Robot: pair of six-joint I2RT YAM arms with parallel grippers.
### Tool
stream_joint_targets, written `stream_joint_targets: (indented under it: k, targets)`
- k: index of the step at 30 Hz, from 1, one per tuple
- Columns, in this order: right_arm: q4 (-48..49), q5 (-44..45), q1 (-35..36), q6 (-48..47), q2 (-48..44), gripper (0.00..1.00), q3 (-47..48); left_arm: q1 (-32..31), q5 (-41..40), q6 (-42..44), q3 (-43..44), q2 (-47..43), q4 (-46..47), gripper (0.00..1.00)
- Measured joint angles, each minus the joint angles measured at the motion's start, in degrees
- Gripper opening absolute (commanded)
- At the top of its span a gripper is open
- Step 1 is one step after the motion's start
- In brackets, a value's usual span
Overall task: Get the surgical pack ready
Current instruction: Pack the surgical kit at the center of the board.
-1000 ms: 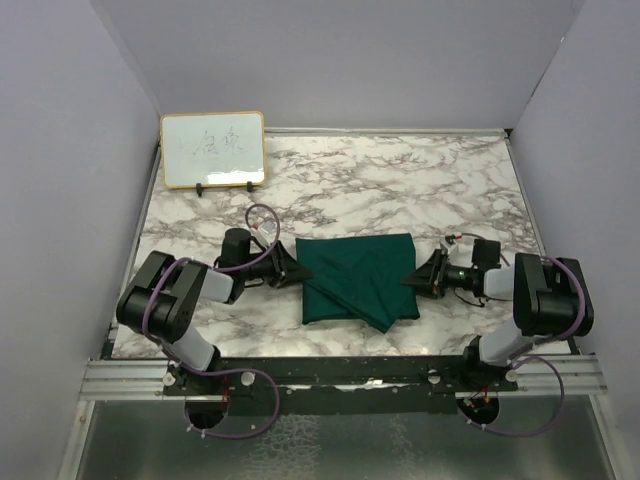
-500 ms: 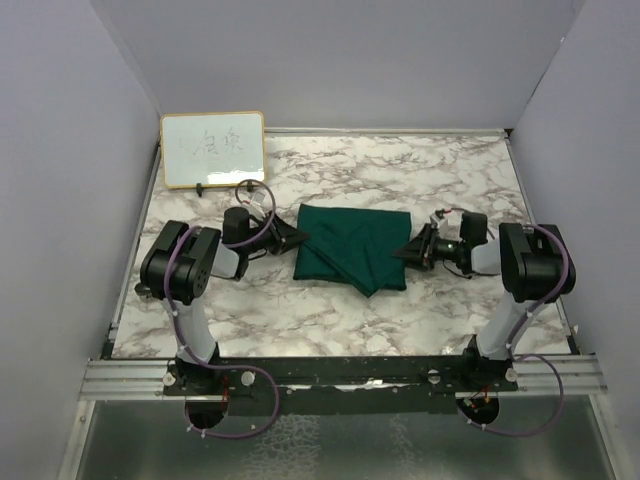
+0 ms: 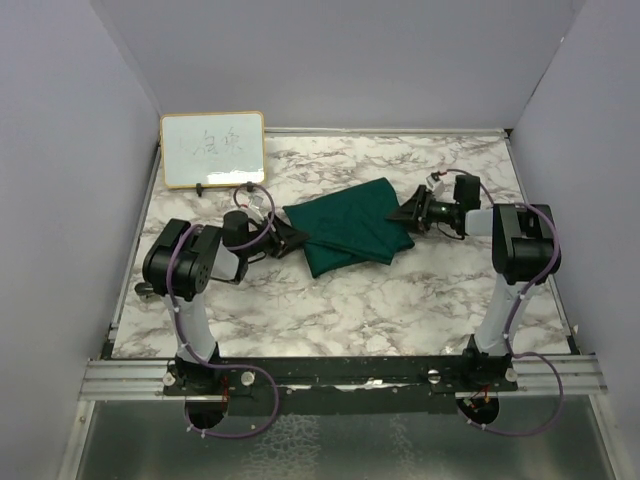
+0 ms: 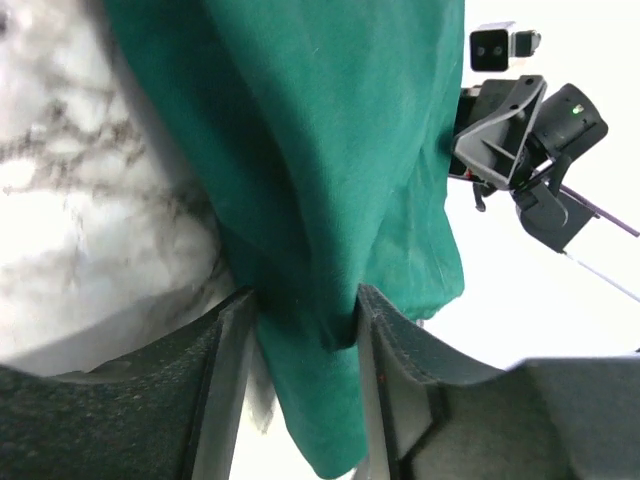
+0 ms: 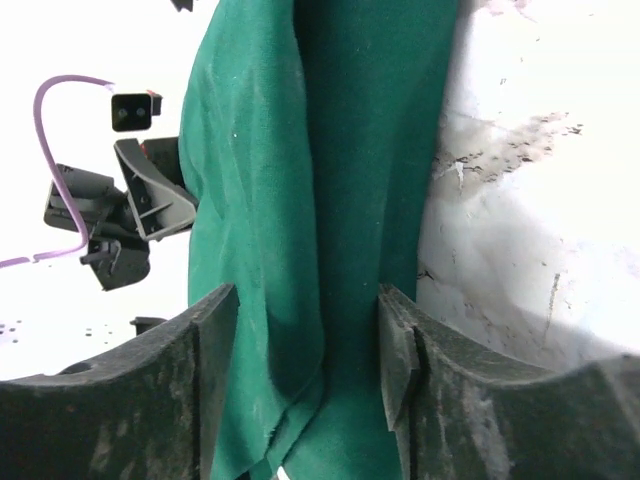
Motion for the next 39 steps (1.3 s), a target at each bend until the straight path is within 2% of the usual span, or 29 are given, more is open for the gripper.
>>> stream_joint_targets:
  k: [4,8,16,20,22,25,28,30,34,39]
  targets:
    - [-7.87,2.25,0.26,-4.92,-1.33,0.71,2.36,0.09,0.02,2.23,-3.04,-3.96,-5.33,0.67]
    - [-15.43,5.92,0.04,-9.11,-5.75,0.76,2.73,1.03,-0.04,6.45,-4.76,-10.93,-13.84,0.78]
    - [-25.16,13.44,-1.81,-15.82,-20.24,0.77,0.57,1.90,-3.78,15.87,-7.54,-30.77,-33.62,0.79]
    - [-28.20,12.87,-1.64,-18.47,-23.87,0.72,-0.04,0.28,-8.63,21.70,-6.23,-41.16,-45.11,0.79]
    - [-29.11,11.76,-0.09,-19.06,-23.87,0.71,-0.02,-1.55,-10.23,23.67,-4.11,-43.36,-48.15,0.78]
    - [-28.72,9.18,4.46,-18.21,-23.37,0.67,0.20,-5.22,-11.78,25.62,1.29,-42.14,-50.62,0.71]
    - [-23.78,4.02,8.68,-13.97,-21.53,0.57,0.92,-8.09,-11.28,25.79,7.63,-36.52,-50.60,0.59]
    - [-19.54,1.16,10.75,-10.97,-18.91,0.51,1.95,-9.66,-10.80,25.22,13.18,-29.18,-48.13,0.53]
    - [-12.76,-2.10,14.78,-5.51,-12.09,0.47,3.41,-10.01,-9.31,23.45,20.15,-18.67,-45.57,0.46]
    - [-7.82,-3.69,16.52,-2.19,-10.69,0.47,-1.11,-10.05,-7.28,23.17,25.38,-9.05,-43.56,0.44]
